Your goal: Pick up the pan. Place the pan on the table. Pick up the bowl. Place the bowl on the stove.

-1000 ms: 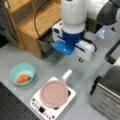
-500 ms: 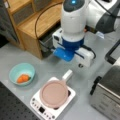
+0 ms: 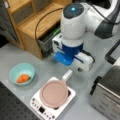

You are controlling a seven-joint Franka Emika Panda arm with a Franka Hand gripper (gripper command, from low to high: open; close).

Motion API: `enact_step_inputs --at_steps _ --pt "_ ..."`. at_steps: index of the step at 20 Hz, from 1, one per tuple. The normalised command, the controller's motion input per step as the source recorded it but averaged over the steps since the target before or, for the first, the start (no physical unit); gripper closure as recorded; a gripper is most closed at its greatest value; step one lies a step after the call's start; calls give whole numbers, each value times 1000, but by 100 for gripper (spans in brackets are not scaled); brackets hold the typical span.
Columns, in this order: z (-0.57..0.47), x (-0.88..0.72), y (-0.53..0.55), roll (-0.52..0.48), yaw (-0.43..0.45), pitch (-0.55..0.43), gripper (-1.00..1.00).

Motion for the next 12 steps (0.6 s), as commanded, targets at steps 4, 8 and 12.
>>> enact_step_inputs --at_steps 4,8,12 --pt "23 341 -18 -12 84 113 -100" --pt "-2 401 -1 -5 96 130 -100" --pt "-26 368 0 -13 112 150 -100"
